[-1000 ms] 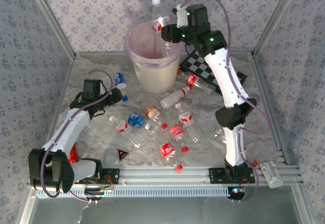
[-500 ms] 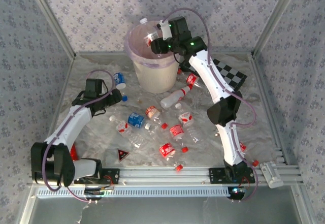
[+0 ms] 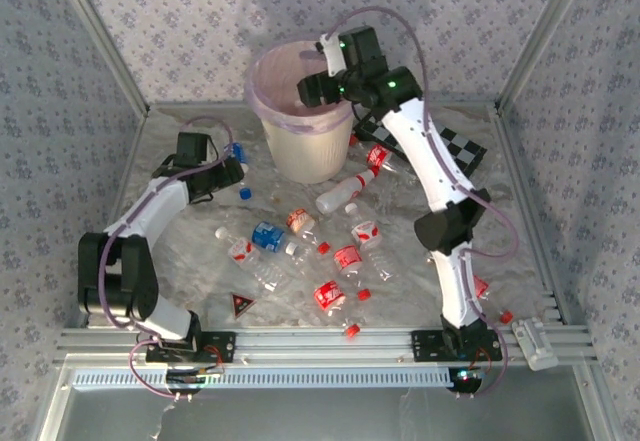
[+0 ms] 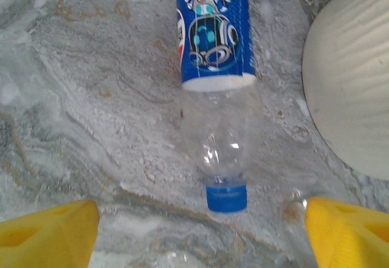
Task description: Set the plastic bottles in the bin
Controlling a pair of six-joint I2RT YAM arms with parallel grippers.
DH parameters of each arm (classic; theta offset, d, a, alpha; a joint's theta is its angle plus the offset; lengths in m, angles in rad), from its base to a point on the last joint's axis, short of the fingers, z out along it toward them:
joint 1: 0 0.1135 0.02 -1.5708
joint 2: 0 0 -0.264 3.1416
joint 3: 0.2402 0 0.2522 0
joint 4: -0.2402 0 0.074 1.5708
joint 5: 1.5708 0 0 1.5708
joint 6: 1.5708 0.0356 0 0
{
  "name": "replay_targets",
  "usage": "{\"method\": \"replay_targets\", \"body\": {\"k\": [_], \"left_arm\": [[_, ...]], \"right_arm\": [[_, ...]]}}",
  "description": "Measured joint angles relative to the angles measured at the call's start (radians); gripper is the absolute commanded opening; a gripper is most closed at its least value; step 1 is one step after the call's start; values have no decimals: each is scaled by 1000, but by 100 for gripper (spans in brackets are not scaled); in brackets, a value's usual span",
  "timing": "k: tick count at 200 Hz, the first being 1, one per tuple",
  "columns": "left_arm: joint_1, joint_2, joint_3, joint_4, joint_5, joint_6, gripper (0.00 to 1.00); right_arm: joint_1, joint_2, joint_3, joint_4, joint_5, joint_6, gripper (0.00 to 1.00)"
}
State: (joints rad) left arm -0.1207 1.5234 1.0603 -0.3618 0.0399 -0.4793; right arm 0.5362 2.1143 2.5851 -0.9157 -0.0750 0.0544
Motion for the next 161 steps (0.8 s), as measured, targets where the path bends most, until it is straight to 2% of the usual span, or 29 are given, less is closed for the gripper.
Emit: {"method": "replay_targets", "body": {"k": [45,75,108,161], "left_arm": [[16,144,82,24,0,2,87],[18,232,142,26,-3,16,87],[21,293,167,29,2,26,86],[23,374,236,35,23,50,86]], "right_arm": [[-23,-416,-346,-43,106,13,87],[-118,-670,-664,-81,144,94,87],[-242,-813,-936,-206,151,220,81],[-270,-1014,-1279,-427,112,415,82]]}}
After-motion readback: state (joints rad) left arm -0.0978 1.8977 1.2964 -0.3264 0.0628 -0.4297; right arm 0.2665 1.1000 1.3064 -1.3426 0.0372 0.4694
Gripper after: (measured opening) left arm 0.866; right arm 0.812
